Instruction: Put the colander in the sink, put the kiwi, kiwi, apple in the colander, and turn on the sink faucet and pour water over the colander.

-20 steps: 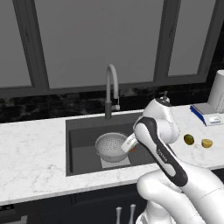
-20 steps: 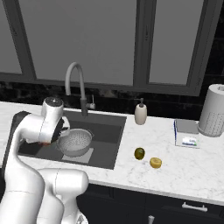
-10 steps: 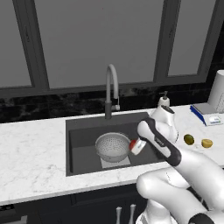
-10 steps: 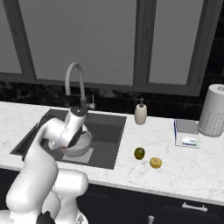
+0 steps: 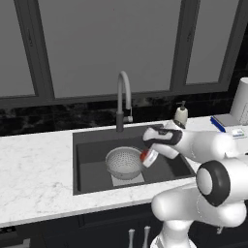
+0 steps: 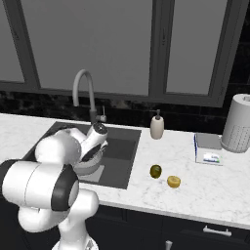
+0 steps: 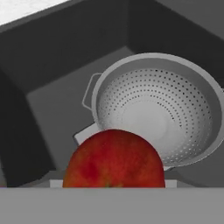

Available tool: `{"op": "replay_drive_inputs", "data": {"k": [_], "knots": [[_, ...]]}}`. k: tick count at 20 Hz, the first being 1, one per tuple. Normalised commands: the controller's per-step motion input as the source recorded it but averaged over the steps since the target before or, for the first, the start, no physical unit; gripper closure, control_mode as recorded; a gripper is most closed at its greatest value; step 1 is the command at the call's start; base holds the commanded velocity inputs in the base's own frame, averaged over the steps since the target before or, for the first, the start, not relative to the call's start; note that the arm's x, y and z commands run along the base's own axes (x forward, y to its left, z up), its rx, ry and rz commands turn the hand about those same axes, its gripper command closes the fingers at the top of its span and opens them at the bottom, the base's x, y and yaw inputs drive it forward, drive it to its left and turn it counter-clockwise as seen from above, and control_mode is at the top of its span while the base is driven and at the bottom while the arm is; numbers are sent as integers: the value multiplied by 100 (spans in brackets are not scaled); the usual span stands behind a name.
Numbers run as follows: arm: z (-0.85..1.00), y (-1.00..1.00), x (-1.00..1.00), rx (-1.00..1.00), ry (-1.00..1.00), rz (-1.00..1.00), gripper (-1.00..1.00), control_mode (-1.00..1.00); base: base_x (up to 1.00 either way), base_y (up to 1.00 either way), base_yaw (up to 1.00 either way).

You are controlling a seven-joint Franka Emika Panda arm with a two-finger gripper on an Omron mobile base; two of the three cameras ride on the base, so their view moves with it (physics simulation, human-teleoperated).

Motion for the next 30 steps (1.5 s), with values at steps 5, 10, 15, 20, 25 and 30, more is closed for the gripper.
{"op": "replay_drive_inputs", "data": {"k": [5, 10, 15, 20, 25, 30], "knots": [[-31, 0, 74, 0, 0, 3, 100, -100, 0, 0, 0], [-39, 0, 16, 0, -9, 5, 100, -100, 0, 0, 0], [-28, 17, 0, 0, -18, 4, 100, -100, 0, 0, 0], [-28, 16, 2, 0, -13, 0, 100, -100, 0, 0, 0], [-57, 0, 15, 0, 0, 0, 100, -100, 0, 0, 0], [-31, 0, 18, 0, 0, 0, 100, -100, 0, 0, 0]]}}
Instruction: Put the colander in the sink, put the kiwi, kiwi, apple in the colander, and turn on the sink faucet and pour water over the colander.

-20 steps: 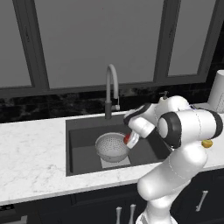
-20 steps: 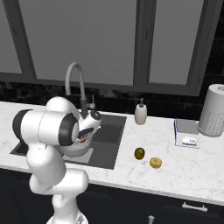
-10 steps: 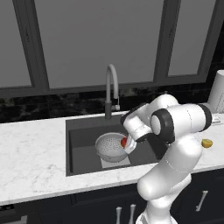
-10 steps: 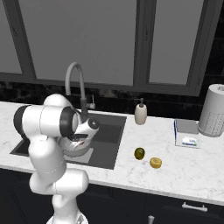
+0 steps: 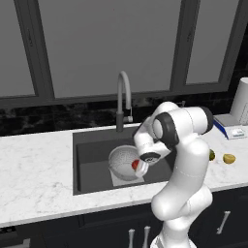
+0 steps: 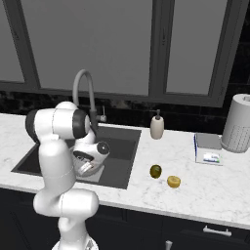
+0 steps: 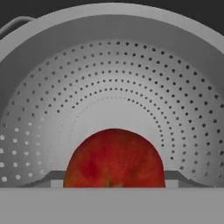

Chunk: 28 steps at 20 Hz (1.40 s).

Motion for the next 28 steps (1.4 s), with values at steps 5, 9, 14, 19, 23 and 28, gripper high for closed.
{"op": "replay_drive_inputs", "data": {"k": [5, 9, 14, 19, 23, 28], "knots": [[-8, 0, 14, 0, -1, 0, -100, -100, 0, 0, 0], [3, 0, 14, 4, -10, 0, -100, -100, 0, 0, 0], [25, 0, 30, 7, -5, 0, -100, -100, 0, 0, 0], [54, 0, 15, 8, -8, 3, -100, -100, 0, 0, 0], [100, -5, 0, 15, -23, 2, -100, -100, 0, 0, 0], [100, -27, 0, 21, -20, 0, -100, -100, 0, 0, 0]]}}
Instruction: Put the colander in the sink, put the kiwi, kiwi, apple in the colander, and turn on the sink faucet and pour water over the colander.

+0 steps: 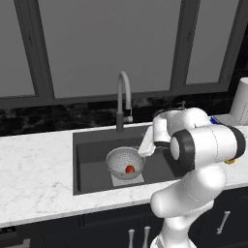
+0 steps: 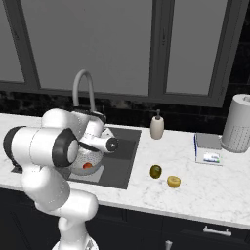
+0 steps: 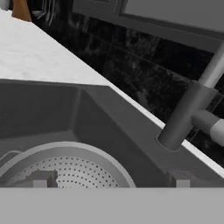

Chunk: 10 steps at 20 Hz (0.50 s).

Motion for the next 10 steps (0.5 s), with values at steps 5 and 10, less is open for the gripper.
{"op": "replay_drive_inputs", "data": {"k": [5, 10], "knots": [[90, -52, 0, 11, -2, 2, -100, -100, 0, 0, 0], [50, -70, -6, -15, -2, 9, -100, -100, 0, 0, 0]]}}
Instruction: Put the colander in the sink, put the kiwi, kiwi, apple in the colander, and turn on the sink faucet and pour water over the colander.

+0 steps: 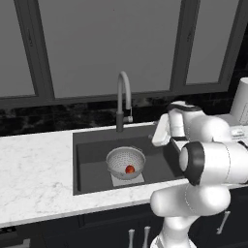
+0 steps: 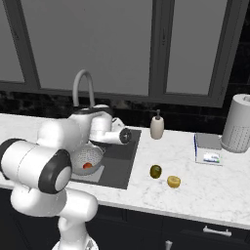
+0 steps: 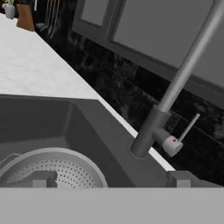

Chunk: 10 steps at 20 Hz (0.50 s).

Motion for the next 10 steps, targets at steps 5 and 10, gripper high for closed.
{"op": "replay_drive_inputs", "data": {"k": [5, 10], "knots": [[16, -74, -29, -29, -2, 19, -100, -100, 0, 0, 0], [0, -21, -61, -57, 0, 32, -100, -100, 0, 0, 0]]}}
